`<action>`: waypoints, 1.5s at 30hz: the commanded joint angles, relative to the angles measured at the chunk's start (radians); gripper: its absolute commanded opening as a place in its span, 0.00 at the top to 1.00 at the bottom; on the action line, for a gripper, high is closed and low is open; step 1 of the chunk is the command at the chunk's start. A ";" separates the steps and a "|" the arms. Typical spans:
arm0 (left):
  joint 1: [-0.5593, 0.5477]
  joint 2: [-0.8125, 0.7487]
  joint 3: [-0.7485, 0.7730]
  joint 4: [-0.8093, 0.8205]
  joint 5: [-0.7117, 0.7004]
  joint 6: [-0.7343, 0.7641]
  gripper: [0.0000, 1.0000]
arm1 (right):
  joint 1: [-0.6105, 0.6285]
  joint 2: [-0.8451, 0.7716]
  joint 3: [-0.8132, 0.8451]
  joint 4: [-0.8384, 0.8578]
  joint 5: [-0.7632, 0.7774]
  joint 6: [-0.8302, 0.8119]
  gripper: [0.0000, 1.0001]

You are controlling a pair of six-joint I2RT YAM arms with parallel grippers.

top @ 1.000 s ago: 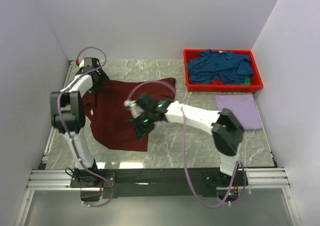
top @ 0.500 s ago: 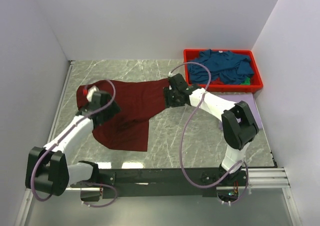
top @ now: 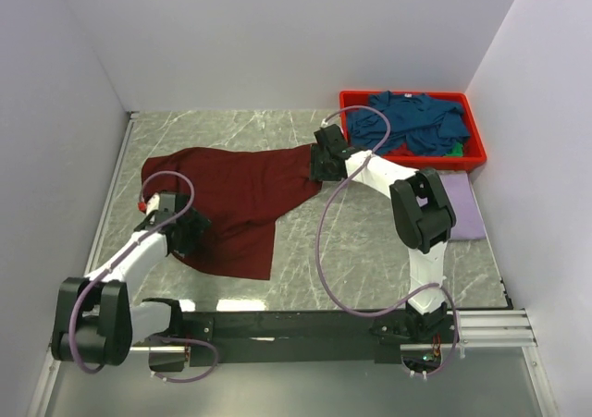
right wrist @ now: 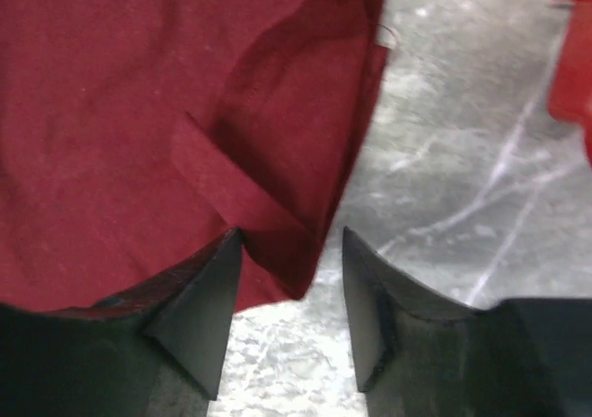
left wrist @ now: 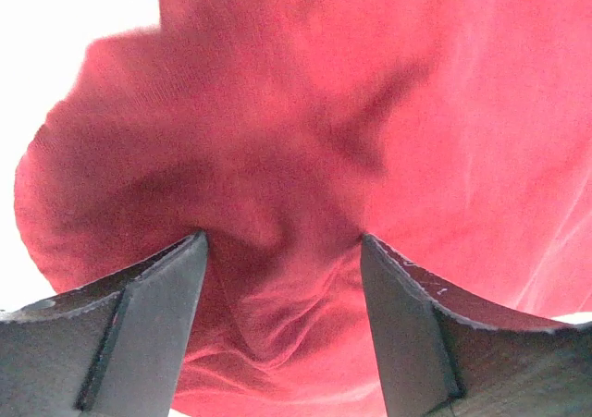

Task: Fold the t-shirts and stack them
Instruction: Flatten the tshirt out

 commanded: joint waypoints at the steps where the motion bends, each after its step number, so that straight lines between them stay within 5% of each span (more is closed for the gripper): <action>1: 0.074 0.087 0.022 0.018 -0.002 0.039 0.26 | -0.009 0.013 0.050 0.058 -0.047 -0.014 0.52; 2: 0.086 0.104 0.037 0.003 -0.013 0.056 0.26 | -0.009 0.011 0.053 0.050 -0.050 -0.014 0.70; 5: 0.141 0.184 0.112 -0.015 -0.070 0.113 0.27 | -0.017 -0.038 0.042 0.033 -0.029 -0.014 1.00; 14: 0.314 0.333 0.310 -0.062 -0.153 0.270 0.27 | -0.043 -0.410 -0.214 -0.114 0.159 0.153 1.00; 18: 0.316 0.344 0.347 -0.075 -0.188 0.335 0.27 | -0.051 -0.548 -0.422 -0.169 0.119 0.199 0.86; 22: 0.314 0.312 0.330 -0.072 -0.173 0.362 0.26 | -0.049 -0.663 -0.571 -0.163 0.047 0.205 0.56; 25: 0.295 0.249 0.302 -0.066 -0.119 0.365 0.25 | -0.052 -0.717 -0.618 -0.128 0.062 0.176 0.46; 36: 0.201 0.001 0.206 -0.196 -0.068 0.305 0.22 | -0.133 -0.508 -0.515 -0.072 0.065 0.130 0.43; 45: 0.181 -0.058 0.181 -0.258 -0.074 0.280 0.21 | -0.130 -0.386 -0.481 -0.120 0.080 0.112 0.44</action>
